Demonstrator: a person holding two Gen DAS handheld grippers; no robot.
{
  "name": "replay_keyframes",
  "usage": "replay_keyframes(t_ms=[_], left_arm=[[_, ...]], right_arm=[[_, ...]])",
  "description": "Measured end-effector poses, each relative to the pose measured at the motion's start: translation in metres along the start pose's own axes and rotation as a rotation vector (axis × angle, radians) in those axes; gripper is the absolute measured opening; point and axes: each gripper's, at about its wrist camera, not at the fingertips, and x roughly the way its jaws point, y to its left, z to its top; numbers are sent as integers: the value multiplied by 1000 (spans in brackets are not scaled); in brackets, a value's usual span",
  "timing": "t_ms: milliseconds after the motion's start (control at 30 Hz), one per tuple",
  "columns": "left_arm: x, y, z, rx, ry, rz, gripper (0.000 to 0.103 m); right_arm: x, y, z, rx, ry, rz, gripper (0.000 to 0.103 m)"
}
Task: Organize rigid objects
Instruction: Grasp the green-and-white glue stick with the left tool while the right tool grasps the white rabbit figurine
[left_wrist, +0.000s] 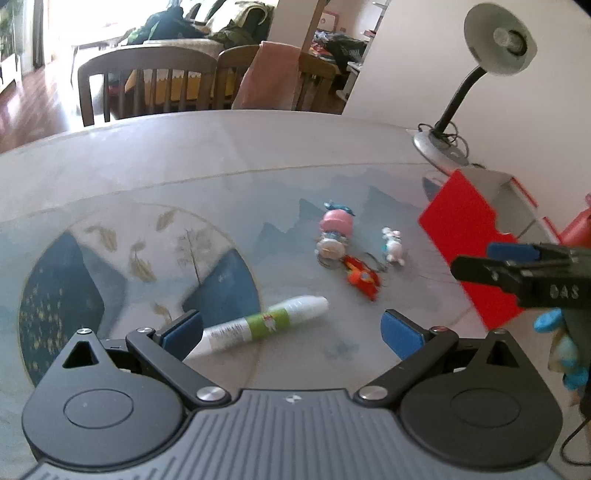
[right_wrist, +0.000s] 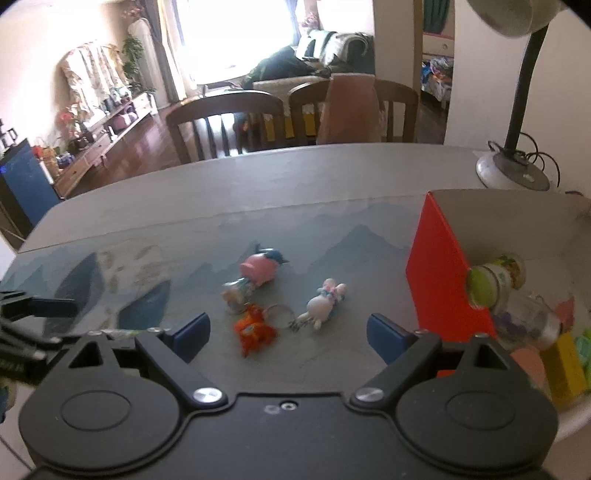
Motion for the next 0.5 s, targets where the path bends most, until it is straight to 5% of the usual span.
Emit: replay_keyframes(t_ms=[500], left_arm=[[58, 29, 6, 52, 73, -4, 103]], right_arm=[[69, -14, -1, 48, 72, -81, 71]])
